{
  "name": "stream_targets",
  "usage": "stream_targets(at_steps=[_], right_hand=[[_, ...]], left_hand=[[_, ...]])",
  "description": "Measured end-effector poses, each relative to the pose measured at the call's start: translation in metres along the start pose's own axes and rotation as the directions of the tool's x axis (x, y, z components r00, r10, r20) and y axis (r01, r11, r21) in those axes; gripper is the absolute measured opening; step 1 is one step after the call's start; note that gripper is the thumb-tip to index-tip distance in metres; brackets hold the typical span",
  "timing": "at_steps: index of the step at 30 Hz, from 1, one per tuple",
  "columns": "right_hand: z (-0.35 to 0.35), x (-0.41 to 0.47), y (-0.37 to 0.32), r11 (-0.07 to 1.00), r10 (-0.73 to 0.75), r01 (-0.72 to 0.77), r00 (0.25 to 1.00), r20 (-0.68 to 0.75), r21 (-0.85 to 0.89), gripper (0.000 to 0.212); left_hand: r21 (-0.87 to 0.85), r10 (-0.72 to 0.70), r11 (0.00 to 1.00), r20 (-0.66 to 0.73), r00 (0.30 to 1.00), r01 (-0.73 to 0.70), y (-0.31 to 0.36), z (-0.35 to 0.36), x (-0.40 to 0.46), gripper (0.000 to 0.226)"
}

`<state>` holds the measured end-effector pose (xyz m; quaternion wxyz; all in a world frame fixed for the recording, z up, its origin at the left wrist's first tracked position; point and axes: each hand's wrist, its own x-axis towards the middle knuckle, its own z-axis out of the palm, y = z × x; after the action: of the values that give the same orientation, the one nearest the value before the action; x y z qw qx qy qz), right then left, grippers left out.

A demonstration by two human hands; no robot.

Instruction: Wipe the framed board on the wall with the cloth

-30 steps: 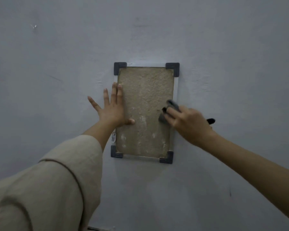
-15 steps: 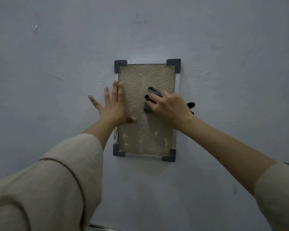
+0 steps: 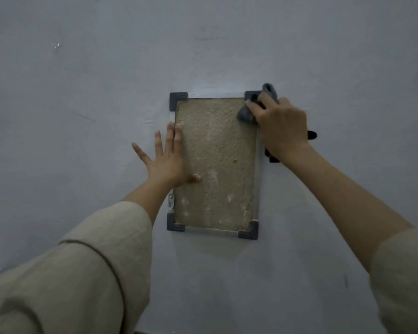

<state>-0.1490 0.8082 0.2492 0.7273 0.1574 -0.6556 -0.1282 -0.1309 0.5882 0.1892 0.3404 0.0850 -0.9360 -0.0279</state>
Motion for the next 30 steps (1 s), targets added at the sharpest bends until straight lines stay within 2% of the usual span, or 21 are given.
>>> stream_targets(at_steps=[1,3,8,10,13,15,18,20,22,27,28,30], right_hand=[[0.000,0.006,-0.004,0.998,0.053,-0.054,0.998,0.014,0.013,0.020],[0.001,0.000,-0.022,0.998,0.067,-0.068,0.998,-0.014,-0.017,0.018],[-0.001,-0.044,-0.047,0.967,-0.232,0.228,0.973,0.021,0.111,0.030],[0.003,-0.028,-0.035,0.976,-0.197,0.195,0.980,0.009,0.095,0.027],[0.003,-0.002,-0.025,1.000,-0.002,0.002,1.000,0.019,-0.005,0.023],[0.005,-0.005,-0.034,1.000,0.018,-0.018,0.999,-0.038,0.005,0.016],[0.006,-0.027,-0.060,0.974,-0.211,0.214,0.977,-0.039,0.074,0.023],[0.003,-0.032,-0.063,0.943,-0.326,0.326,0.945,-0.007,0.068,0.017],[0.006,-0.015,-0.056,0.949,-0.306,0.307,0.952,-0.013,0.067,0.019],[0.011,0.034,-0.053,0.995,-0.076,0.075,0.997,-0.010,-0.067,0.006],[0.014,0.032,-0.060,0.995,-0.061,0.057,0.997,-0.044,-0.081,0.015],[0.015,0.013,-0.077,0.991,-0.108,0.107,0.994,-0.006,-0.075,0.032]], left_hand=[[-0.002,0.002,1.000,0.000,1.000,-0.002,0.000,0.000,-0.001,0.127],[-0.004,0.009,1.000,-0.006,1.000,-0.009,-0.001,0.000,-0.001,0.128],[0.010,0.000,1.000,-0.008,1.000,0.000,0.000,0.001,0.001,0.128],[0.012,0.002,1.000,-0.005,1.000,-0.002,0.000,0.001,0.001,0.128],[0.009,0.006,1.000,-0.008,1.000,-0.006,-0.001,0.001,0.000,0.128],[0.011,0.017,1.000,-0.017,1.000,-0.017,-0.002,0.001,0.000,0.128],[0.056,0.062,0.997,-0.059,0.996,-0.059,-0.009,0.002,0.003,0.127],[0.099,0.097,0.991,-0.089,0.991,-0.088,-0.016,0.002,0.004,0.125],[0.111,0.126,0.987,-0.078,0.989,-0.117,-0.021,0.000,0.004,0.126],[0.125,0.162,0.980,-0.036,0.986,-0.157,-0.026,-0.003,0.001,0.137],[0.136,0.168,0.977,-0.040,0.985,-0.162,-0.027,-0.002,0.001,0.137],[0.150,0.172,0.975,-0.060,0.983,-0.162,-0.026,-0.001,0.001,0.136]])
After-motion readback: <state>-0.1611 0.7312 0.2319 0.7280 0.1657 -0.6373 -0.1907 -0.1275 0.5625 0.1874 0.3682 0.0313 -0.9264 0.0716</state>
